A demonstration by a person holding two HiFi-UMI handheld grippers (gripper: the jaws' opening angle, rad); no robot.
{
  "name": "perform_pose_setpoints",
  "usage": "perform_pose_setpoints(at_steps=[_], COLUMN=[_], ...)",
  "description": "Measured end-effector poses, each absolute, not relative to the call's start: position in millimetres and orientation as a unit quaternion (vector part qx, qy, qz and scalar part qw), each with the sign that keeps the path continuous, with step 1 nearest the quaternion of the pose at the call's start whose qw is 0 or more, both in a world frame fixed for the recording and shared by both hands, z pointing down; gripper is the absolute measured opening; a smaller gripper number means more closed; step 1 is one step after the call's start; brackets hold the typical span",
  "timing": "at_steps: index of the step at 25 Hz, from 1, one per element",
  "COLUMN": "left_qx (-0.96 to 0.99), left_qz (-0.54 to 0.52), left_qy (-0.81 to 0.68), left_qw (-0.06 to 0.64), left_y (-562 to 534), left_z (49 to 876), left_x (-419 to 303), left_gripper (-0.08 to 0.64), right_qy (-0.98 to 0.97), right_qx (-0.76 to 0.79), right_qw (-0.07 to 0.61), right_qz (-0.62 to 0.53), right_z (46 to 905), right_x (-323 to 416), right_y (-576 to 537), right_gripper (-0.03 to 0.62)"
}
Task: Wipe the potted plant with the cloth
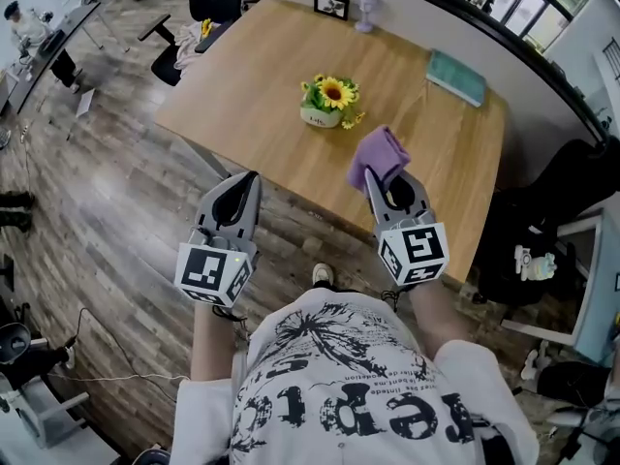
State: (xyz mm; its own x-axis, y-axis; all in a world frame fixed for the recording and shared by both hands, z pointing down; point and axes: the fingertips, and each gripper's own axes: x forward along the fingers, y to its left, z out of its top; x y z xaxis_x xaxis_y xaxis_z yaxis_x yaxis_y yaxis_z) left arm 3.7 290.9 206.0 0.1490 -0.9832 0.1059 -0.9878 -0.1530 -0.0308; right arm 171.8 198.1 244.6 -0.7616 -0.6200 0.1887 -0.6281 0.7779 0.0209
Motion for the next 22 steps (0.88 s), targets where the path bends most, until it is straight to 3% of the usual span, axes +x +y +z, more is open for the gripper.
perform_pose_setpoints(at_steps=[22], left_qx=[0.862], left_qz=[0.106], left_qy=[-0.491], left_qw=[0.067], left_y=[60], left_z=[289], left_x=[-47], left_gripper=[0.003], right_qy=[-0.856], right_qx=[0.473], right_qw=[0.190], right_qz=[0.084], right_z=[323], right_x=[144], right_y=[30], right_gripper=[0.067])
